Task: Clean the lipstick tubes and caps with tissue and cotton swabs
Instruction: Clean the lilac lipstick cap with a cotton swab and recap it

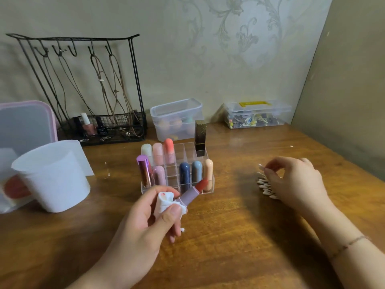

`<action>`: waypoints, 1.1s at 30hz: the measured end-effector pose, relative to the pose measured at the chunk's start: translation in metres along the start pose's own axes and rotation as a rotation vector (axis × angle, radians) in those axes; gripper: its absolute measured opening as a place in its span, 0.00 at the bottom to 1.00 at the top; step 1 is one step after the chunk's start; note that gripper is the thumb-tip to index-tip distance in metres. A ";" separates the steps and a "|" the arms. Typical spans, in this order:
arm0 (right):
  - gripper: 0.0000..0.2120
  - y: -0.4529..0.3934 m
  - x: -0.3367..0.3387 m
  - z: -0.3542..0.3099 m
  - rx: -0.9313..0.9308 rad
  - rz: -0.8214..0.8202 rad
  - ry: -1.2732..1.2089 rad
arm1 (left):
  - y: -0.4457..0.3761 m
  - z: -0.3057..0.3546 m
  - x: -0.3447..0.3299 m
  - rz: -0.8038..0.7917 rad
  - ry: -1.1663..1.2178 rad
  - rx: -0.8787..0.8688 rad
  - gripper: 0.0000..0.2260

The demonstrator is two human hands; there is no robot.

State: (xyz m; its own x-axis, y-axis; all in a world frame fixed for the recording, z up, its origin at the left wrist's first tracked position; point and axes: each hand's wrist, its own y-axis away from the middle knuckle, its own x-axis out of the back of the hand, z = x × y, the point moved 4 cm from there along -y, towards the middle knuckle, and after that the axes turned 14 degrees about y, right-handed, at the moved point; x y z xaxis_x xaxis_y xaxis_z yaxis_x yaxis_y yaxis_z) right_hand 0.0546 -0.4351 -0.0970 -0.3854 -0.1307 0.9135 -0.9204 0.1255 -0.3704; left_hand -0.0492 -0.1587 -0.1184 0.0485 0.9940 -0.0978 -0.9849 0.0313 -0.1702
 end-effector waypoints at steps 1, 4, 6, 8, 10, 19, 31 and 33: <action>0.04 0.002 0.000 -0.002 0.007 -0.025 0.018 | 0.000 0.001 0.000 0.012 0.055 0.026 0.13; 0.04 0.005 0.006 -0.005 -0.017 -0.040 0.058 | -0.003 0.000 0.002 0.068 0.319 0.136 0.12; 0.02 0.006 0.009 -0.008 -0.031 0.001 0.074 | -0.004 0.002 0.003 0.082 0.471 0.217 0.16; 0.04 0.006 0.017 -0.018 0.000 0.077 0.034 | -0.005 0.005 0.003 0.094 0.578 0.267 0.17; 0.08 0.009 0.036 -0.036 0.118 0.186 -0.116 | -0.004 0.009 0.004 0.106 0.663 0.317 0.18; 0.05 0.073 0.046 -0.141 0.619 0.314 -0.639 | -0.008 0.018 0.008 0.183 0.847 0.266 0.17; 0.07 0.081 0.039 -0.142 0.559 0.294 -0.654 | 0.000 0.015 0.019 0.229 0.236 0.050 0.19; 0.07 0.080 0.040 -0.142 0.550 0.295 -0.639 | -0.001 0.018 0.018 0.223 0.222 0.043 0.16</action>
State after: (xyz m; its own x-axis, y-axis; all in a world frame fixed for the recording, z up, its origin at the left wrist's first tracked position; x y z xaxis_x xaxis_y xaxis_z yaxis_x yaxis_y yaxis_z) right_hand -0.0247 -0.2905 -0.0665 -0.4235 -0.7117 0.5605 -0.6158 -0.2276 -0.7543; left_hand -0.0508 -0.1390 -0.1023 -0.1390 0.9299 -0.3406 -0.9813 -0.1756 -0.0792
